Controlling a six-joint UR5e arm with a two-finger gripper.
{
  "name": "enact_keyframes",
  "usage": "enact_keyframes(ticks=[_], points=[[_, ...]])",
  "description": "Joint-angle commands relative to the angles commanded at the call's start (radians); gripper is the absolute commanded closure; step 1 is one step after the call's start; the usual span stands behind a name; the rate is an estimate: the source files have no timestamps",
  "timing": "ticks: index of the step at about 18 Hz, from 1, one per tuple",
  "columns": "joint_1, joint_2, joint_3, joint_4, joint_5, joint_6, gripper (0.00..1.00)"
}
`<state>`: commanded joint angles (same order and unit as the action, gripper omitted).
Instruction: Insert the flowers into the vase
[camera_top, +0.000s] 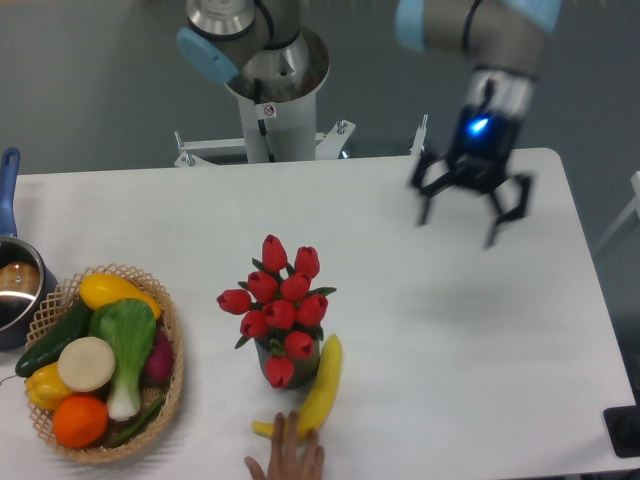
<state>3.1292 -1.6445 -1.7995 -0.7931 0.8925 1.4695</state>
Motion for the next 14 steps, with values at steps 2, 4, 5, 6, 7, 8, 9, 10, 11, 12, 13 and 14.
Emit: enact_keyframes(ticks=[2, 4, 5, 6, 7, 8, 9, 10, 11, 12, 13, 14], points=[[0.011, 0.015, 0.029, -0.005, 0.067, 0.002, 0.00], [0.032, 0.022, 0.054, -0.037, 0.132, 0.003, 0.00], [0.034, 0.023, 0.077, -0.069, 0.144, 0.014, 0.00], [0.035, 0.025, 0.100, -0.118, 0.151, 0.044, 0.00], [0.038, 0.029, 0.117, -0.167, 0.167, 0.095, 0.00], [0.049, 0.034, 0.135, -0.210, 0.195, 0.160, 0.00], [0.072, 0.035, 0.149, -0.248, 0.228, 0.223, 0.00], [0.095, 0.035, 0.163, -0.283, 0.253, 0.286, 0.00], [0.110, 0.035, 0.178, -0.319, 0.261, 0.343, 0.00], [0.123, 0.035, 0.193, -0.354, 0.264, 0.401, 0.00], [0.135, 0.035, 0.207, -0.385, 0.282, 0.463, 0.00], [0.144, 0.038, 0.218, -0.409, 0.328, 0.521, 0.00]])
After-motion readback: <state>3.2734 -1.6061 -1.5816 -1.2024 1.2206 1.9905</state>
